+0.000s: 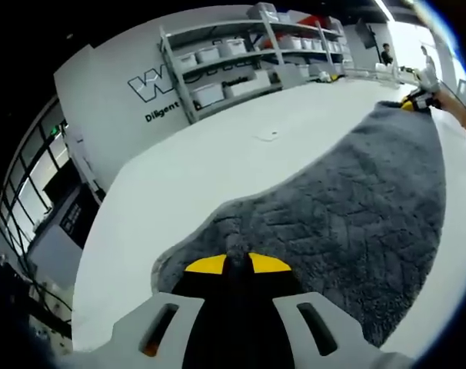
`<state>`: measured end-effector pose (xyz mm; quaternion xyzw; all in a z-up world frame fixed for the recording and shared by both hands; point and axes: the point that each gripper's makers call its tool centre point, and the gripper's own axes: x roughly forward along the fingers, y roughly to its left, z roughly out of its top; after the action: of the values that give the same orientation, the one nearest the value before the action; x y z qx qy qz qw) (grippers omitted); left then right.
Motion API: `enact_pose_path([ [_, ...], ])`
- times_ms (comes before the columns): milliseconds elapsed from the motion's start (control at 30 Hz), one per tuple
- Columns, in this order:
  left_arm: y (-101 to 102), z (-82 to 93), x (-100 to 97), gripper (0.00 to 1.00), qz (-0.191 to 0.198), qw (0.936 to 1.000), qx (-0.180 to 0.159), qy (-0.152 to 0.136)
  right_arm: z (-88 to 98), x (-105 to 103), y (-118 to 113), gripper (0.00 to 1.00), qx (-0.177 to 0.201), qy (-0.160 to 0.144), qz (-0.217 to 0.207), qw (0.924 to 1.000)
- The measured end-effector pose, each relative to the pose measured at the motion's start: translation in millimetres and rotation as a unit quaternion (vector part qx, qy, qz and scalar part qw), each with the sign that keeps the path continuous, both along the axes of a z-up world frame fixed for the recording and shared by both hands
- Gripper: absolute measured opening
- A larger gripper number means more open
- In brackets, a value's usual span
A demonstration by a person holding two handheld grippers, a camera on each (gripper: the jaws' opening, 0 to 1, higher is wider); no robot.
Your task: Open the folded towel by lifting each exposed corner and separating the folded layers until the towel lies flat within the target outline without major curled edges
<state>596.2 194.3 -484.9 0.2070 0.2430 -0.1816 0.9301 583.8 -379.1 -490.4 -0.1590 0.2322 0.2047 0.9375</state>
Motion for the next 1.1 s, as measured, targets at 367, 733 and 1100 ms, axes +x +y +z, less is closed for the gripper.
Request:
enact_pose_path([
  [367,6.6,8.0,-5.9,0.30,0.023,0.9986,-0.047,-0.009,6.4,-8.9,-5.3,0.33,0.001,0.007,-0.017,0.9998],
  [733,-1.0,36.7,-20.6,0.55,0.023,0.9932,-0.107,-0.040,18.7,-29.5,0.3,0.66,0.026,0.015,-0.024,0.9993],
  [1100,-14.2,48.4,-32.5,0.95,-0.028,0.9905,-0.126,-0.048,13.6,-50.1,-5.8,0.90,0.041,0.038,-0.049,0.9972],
])
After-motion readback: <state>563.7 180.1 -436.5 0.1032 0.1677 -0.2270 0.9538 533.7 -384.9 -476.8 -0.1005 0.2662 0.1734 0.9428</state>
